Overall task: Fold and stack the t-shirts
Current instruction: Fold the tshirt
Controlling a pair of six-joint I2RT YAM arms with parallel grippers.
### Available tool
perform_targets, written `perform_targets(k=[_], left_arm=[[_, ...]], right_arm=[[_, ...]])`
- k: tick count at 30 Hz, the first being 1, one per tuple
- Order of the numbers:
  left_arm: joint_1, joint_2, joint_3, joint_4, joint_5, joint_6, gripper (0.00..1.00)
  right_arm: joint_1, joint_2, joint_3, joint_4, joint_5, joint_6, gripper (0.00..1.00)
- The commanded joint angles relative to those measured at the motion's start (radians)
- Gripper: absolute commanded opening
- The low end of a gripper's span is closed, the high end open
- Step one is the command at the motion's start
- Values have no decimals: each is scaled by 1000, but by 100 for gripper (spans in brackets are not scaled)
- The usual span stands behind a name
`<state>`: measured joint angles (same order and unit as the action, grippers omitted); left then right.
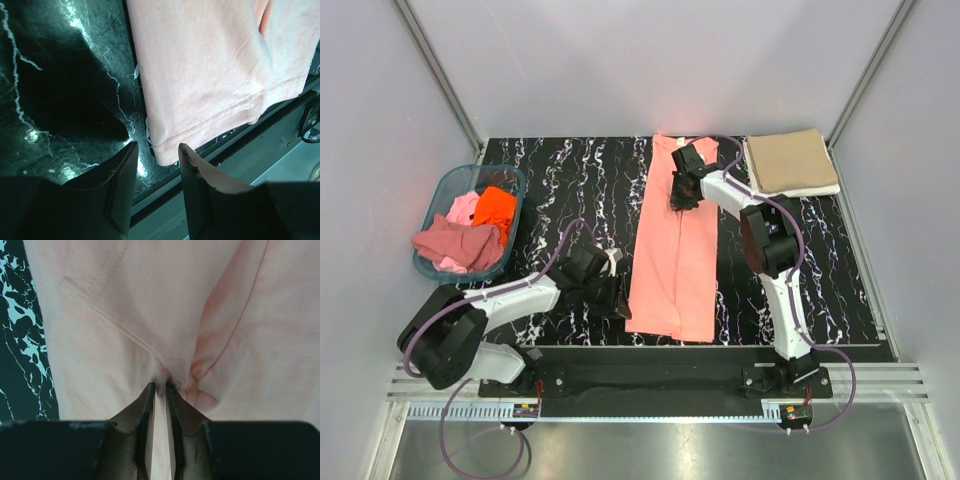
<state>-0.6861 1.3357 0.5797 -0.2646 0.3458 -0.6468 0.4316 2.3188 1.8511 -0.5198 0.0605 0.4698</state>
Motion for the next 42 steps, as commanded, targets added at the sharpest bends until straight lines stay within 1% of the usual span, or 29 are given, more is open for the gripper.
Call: perform_targets(k=[1,4,5,6,8,9,11,12,13,14,15,16,17,18,20,21,24,27,30,32,33,37,39,40,41,42], left_arm=[[3,39,43,56,62,-2,43],[2,63,45,30,9,7,42],[2,65,37,30,2,9,42],[3,66,32,31,-1,9,42],[2,68,23,34,-2,6,42],[2,68,20,45,-2,6,42],[0,69,8,57,18,-1,42],[2,69,3,74,27,-4,42],[0,68,-4,83,41,-13,42],[0,63,-17,93,45,-17,41],[-1,63,-21,99,48,-20,41],[-1,60,-23,97,61,-19,41],[-1,59,-26,94,65,-17,41],[-3,56,-29,90,68,-19,40],[-6,45,-30,84,73,-20,39],[-7,39,-30,67,70,-20,38],[-18,13,-34,45,58,-28,35],[-36,0,-27,30,59,-39,33],[-52,13,-18,27,59,-45,32],[-55,23,-12,25,55,-50,28],[-59,23,-11,22,52,-51,27],[-66,19,-7,8,29,-56,24],[-66,22,0,2,28,-56,19],[-66,23,2,-1,27,-54,17],[-67,23,5,-1,25,-54,12],[-69,23,5,-1,25,-56,10]], right_arm=[[-5,-33,19,-45,-59,-23,22],[-5,-156,-45,-59,-157,12,25],[-5,-189,-62,-75,-186,18,29],[-5,-256,-108,-88,-239,30,30],[-5,-329,-180,-100,-302,67,34],[-4,-405,-273,-100,-315,85,36],[-5,-484,-381,-103,-323,147,38],[-5,-565,-495,-102,-323,171,46],[-4,-605,-551,-103,-320,235,50],[2,-646,-605,-98,-314,260,51],[13,-718,-691,-101,-307,280,51],[18,-754,-729,-112,-297,323,51],[22,-789,-766,-143,-274,343,51],[30,-861,-841,-155,-265,358,51],[58,-933,-913,-190,-229,409,50],[70,-1005,-993,-192,-229,429,50],[117,-1119,-1128,-189,-232,498,47],[157,-1208,-1216,-192,-228,550,46],[170,-1262,-1271,-209,-186,582,43],[171,-1256,-1291,-210,-192,589,41],[180,-1250,-1302,-206,-192,590,39],[196,-1228,-1317,-186,-169,595,37],[196,-1213,-1325,-151,-169,593,36],[197,-1204,-1326,-141,-168,592,34],[199,-1188,-1328,-137,-166,593,34],[203,-1182,-1336,-128,-169,592,33]])
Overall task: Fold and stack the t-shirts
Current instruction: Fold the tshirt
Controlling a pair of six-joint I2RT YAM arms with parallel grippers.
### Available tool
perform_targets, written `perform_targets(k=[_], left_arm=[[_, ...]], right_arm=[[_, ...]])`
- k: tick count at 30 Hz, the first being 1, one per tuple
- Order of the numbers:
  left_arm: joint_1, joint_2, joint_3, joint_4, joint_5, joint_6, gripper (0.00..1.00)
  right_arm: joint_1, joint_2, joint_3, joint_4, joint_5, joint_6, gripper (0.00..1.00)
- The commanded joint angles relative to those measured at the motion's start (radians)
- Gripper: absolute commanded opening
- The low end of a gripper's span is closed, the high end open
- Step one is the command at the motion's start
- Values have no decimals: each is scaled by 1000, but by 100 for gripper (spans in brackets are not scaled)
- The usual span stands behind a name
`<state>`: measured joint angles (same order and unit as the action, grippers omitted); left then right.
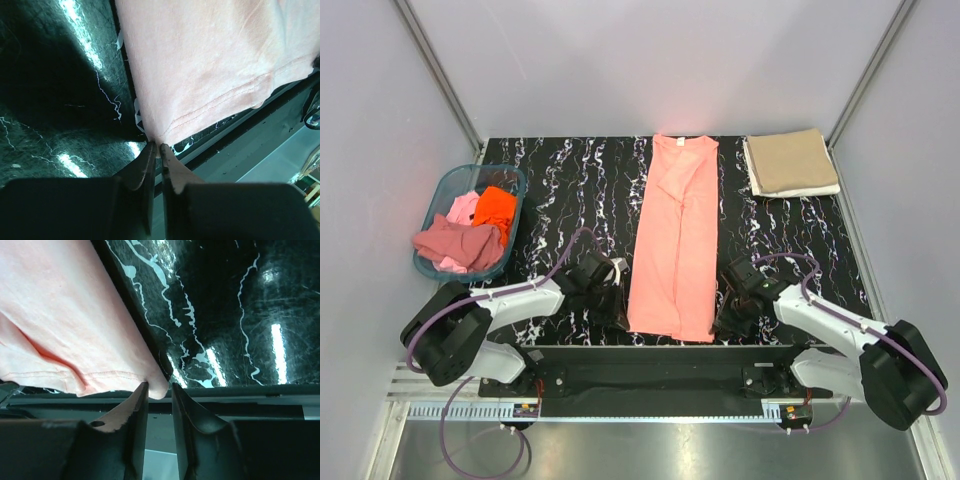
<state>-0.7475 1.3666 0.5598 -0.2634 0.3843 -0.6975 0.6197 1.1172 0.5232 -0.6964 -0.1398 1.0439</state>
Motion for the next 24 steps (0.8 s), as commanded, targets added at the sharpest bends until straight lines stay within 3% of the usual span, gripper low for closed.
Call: perform_targets(k=[1,4,8,10,11,12,18,22,24], left_arm=[[-7,-9,23,-3,-13,-5,7],[-10,-12,25,-2,-10,0,0],[-12,-14,31,-4,-7,1,0],[-10,-20,32,-4,-4,-3,0],[-12,-24,32,-7,-2,-5,0],[-10,-27,32,-8,-2,-8,0],[-10,-32,81,-20,25,-28,0],[-3,17,155,-31,22,-20,0],[17,48,187,-40,30,-10,0]], right_arm=[[29,23,-11,60,32,28,32],[57,44,-22,87,36,50,30],[66,76,-17,94,48,47,24],[72,70,-17,89,51,50,16],[77,58,-14,81,54,51,5],[78,49,-12,75,58,53,0],[80,-28,41,32,66,18,0],[80,-22,109,44,118,-108,7],[80,-16,152,41,167,-143,4]])
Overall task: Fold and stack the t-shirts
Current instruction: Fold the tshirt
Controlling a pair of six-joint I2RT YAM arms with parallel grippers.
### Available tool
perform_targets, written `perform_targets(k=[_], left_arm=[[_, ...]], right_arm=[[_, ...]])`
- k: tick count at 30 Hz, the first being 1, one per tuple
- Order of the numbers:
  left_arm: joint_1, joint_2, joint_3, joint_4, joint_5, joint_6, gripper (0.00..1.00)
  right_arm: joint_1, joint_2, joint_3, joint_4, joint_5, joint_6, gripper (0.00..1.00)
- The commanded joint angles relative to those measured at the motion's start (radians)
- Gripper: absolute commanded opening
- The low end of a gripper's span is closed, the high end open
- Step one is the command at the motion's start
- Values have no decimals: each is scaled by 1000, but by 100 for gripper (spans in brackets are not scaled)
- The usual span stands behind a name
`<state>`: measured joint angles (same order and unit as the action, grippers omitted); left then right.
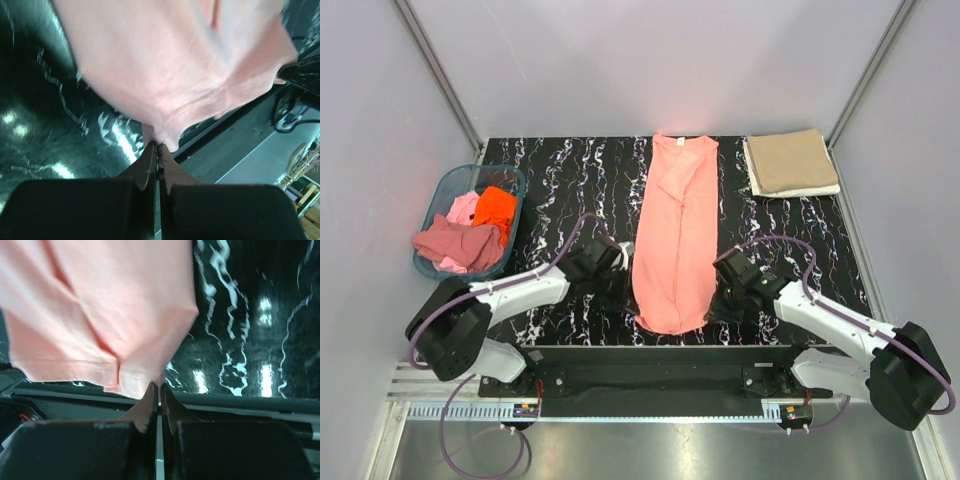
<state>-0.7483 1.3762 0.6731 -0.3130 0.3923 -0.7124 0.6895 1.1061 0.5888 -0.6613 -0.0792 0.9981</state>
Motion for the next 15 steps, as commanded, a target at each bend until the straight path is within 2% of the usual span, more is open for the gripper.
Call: perform_targets(k=[1,7,15], left_arm=[[24,69,113,3,25,10,0],[66,159,271,-51,0,45,0],[184,343,482,-78,-9,146,0]], right_arm=[[8,4,104,-1,139,-142,1],[-25,175,264,-15,194,-280,0],[-185,388,459,46,236,-475,0]])
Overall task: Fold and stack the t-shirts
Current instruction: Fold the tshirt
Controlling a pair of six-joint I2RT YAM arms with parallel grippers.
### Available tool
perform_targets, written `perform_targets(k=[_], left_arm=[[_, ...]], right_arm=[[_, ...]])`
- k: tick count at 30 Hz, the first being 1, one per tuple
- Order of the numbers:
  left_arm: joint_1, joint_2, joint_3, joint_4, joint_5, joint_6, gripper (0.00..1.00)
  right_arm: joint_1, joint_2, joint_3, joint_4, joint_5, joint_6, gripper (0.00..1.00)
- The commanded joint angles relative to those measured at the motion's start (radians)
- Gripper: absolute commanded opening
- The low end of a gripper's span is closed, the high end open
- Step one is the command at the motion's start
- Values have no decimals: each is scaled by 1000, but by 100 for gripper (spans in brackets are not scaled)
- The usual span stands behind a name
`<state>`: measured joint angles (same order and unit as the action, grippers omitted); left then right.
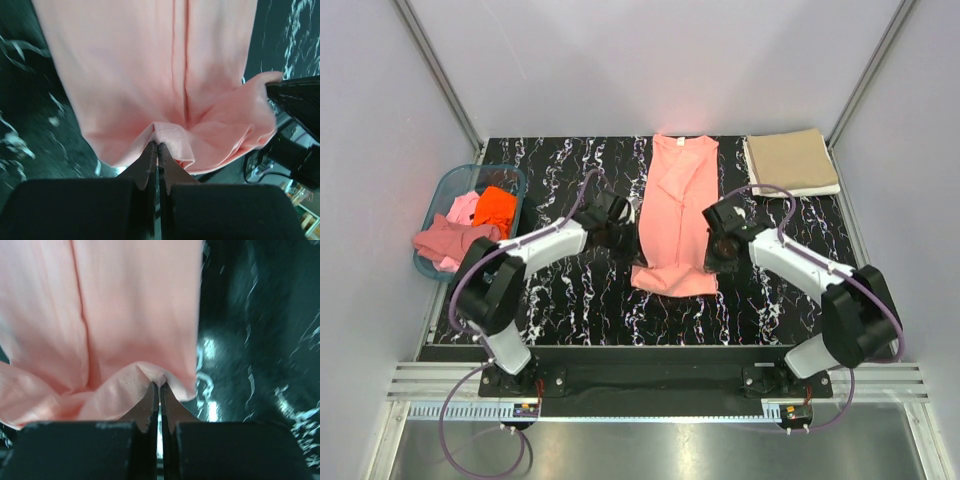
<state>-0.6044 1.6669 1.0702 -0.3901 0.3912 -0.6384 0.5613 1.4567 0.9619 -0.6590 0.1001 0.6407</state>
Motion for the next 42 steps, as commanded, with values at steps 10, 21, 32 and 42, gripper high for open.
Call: perform_targets(k=[10,21,32,42], left_arm=[[140,303,401,54,-2,106,0],[219,424,534,161,93,97,0],[250,609,775,117,106,120,0],[278,757,948,109,81,69,0]], right_arm=[[-129,284,333,149,131,-254,0],[-182,427,508,197,63,-288,0],[-253,567,635,228,10,-299,0],[-324,674,719,236,-30,-302,0]])
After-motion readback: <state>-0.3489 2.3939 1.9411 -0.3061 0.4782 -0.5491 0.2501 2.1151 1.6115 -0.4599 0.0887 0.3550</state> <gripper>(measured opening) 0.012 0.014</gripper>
